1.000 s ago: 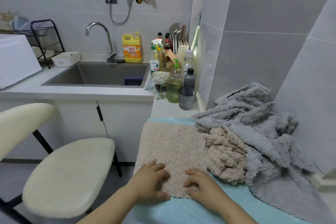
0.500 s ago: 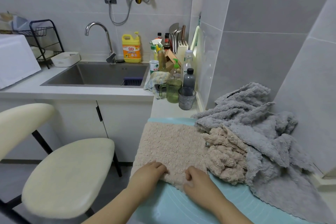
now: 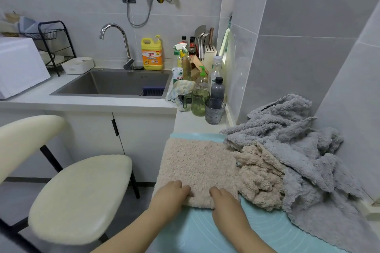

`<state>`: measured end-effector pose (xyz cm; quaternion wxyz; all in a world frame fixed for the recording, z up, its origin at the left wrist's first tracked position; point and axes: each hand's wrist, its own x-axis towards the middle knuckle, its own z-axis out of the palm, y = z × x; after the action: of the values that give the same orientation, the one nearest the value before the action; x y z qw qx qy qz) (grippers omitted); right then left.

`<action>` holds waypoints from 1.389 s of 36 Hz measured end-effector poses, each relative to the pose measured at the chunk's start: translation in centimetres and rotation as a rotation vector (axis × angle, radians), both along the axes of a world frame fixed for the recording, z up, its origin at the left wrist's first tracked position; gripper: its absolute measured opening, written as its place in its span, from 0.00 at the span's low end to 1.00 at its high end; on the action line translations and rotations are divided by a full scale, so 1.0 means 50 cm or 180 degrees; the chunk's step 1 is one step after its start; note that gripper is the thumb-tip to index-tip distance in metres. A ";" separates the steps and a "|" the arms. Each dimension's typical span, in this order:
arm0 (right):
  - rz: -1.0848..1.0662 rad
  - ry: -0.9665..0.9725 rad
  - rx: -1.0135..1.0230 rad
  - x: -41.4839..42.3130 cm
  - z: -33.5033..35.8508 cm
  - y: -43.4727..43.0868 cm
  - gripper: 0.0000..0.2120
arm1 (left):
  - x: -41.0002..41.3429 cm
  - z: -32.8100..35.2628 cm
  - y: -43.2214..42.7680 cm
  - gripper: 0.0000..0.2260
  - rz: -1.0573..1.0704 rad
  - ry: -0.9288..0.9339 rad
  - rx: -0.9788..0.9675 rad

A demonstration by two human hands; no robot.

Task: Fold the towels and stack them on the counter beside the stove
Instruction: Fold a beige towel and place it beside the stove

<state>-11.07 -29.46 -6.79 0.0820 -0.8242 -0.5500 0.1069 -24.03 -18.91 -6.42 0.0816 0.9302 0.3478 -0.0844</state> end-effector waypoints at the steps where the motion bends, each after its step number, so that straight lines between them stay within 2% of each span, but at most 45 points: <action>1: -0.0010 -0.0035 0.0034 0.001 -0.001 -0.001 0.22 | 0.001 -0.003 -0.004 0.19 -0.0068 0.0074 0.0059; 4: -0.0114 0.0073 0.0163 0.005 -0.004 0.000 0.21 | 0.008 -0.004 -0.009 0.20 -0.0139 0.0211 0.0181; 9: -0.0322 0.0254 0.0282 0.010 -0.003 0.010 0.19 | 0.003 0.008 -0.002 0.18 -0.0032 0.0054 0.0178; 13: -0.0192 0.0015 0.0239 0.001 0.002 0.010 0.15 | -0.011 0.023 0.009 0.12 0.0083 -0.0071 0.0024; 15: -0.0155 -0.0230 0.0430 -0.006 0.002 0.009 0.12 | -0.014 0.027 0.012 0.11 0.0127 -0.0132 -0.0032; 17: -0.0019 -0.0504 0.0531 -0.009 -0.011 0.004 0.22 | -0.013 0.026 0.012 0.11 0.0139 -0.0164 -0.0090; 19: -0.0051 -0.0455 0.0519 -0.007 -0.036 0.002 0.30 | -0.012 0.026 0.010 0.10 0.0121 -0.0159 -0.0111; 22: 0.0099 -0.0463 0.0478 -0.006 -0.046 -0.002 0.37 | -0.016 0.022 0.010 0.10 0.0074 -0.0172 -0.0120; 24: 0.0164 -0.0388 0.0337 -0.006 -0.046 -0.005 0.35 | -0.021 0.017 0.014 0.10 0.0033 -0.0252 -0.0185; 28: 0.0215 -0.0423 0.0261 0.001 -0.041 -0.002 0.25 | -0.041 0.015 0.035 0.11 -0.0015 -0.0410 -0.0485; 34: 0.0214 -0.0715 0.0372 0.014 -0.023 -0.015 0.23 | -0.048 0.052 0.060 0.11 -0.0133 -0.0124 -0.0522; 36: 0.0156 -0.0375 0.0316 0.012 -0.006 -0.018 0.18 | -0.048 0.059 0.070 0.11 -0.0033 -0.0098 -0.0541; 39: 0.0224 0.0041 -0.0042 0.020 0.009 -0.019 0.24 | -0.058 0.060 0.089 0.08 0.0212 -0.0172 -0.0597; 45: 0.0229 0.0584 -0.0111 0.050 0.023 -0.031 0.29 | -0.082 0.063 0.105 0.08 0.0807 -0.0423 -0.0478; 47: 0.0204 0.0715 -0.0074 0.059 0.027 -0.034 0.27 | -0.088 0.065 0.106 0.07 0.0925 -0.0615 -0.0409; 50: 0.0122 0.0819 0.0068 0.068 0.028 -0.039 0.17 | -0.096 0.070 0.106 0.14 0.1041 -0.0959 -0.0501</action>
<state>-7.66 -31.41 -5.39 0.1585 -0.7922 -0.5517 0.2074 -28.82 -13.62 -2.91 0.2174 0.8543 0.4701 0.0429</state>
